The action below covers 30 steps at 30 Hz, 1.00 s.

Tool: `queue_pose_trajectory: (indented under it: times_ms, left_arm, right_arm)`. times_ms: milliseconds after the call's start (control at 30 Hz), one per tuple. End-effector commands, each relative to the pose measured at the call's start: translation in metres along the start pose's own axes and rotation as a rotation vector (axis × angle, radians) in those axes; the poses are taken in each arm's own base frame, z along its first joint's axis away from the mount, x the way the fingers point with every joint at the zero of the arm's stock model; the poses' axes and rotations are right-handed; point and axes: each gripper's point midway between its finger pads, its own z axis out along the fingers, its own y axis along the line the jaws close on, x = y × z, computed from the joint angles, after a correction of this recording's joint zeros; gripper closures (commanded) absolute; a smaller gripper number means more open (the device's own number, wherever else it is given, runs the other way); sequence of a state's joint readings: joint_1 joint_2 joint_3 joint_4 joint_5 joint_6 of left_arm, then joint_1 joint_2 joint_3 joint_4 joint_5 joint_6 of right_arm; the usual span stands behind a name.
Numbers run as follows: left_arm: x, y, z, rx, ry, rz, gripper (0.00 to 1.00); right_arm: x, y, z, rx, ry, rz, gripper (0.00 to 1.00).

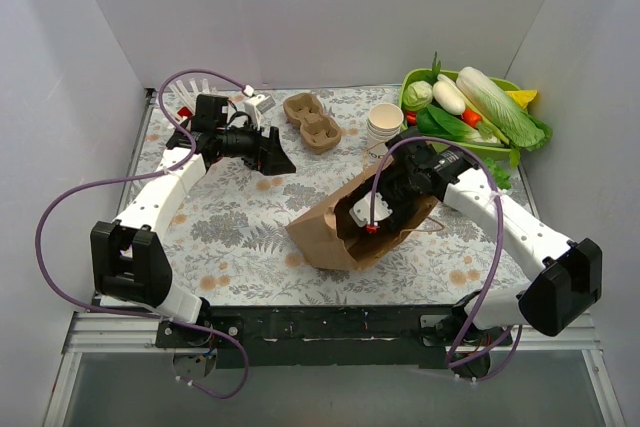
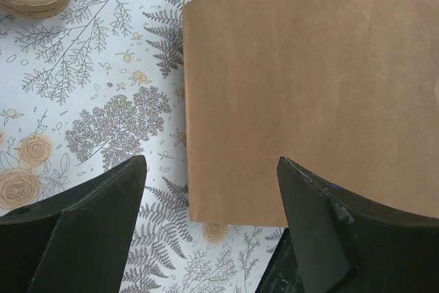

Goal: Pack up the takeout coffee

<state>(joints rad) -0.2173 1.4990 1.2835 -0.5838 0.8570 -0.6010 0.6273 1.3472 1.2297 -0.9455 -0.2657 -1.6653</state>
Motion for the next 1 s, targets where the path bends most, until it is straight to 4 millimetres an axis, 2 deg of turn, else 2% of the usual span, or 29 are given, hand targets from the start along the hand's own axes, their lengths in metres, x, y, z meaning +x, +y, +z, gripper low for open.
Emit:
queue_pose_trajectory:
  times_ms: [0,433,700,900,967]
  left_arm:
    - [-0.002,-0.001,-0.002,0.017,0.0,0.012,0.23]
    - [0.003,0.002,-0.001,0.011,0.01,0.011,0.24]
    - [0.006,0.006,0.005,0.026,-0.003,0.017,0.24]
    - [0.007,0.006,0.006,0.046,-0.005,0.018,0.24]
    - [0.008,0.008,0.005,0.044,-0.004,0.027,0.24]
  right_arm:
    - [-0.003,-0.01,-0.001,0.014,-0.034,-0.042,0.99]
    - [-0.008,-0.005,0.012,-0.07,-0.104,-0.089,0.99]
    - [-0.013,0.02,0.004,-0.291,-0.145,-0.074,0.99]
    - [-0.01,0.015,-0.001,-0.283,-0.105,-0.105,0.99]
    - [-0.013,0.018,0.0,-0.297,-0.097,-0.122,0.99]
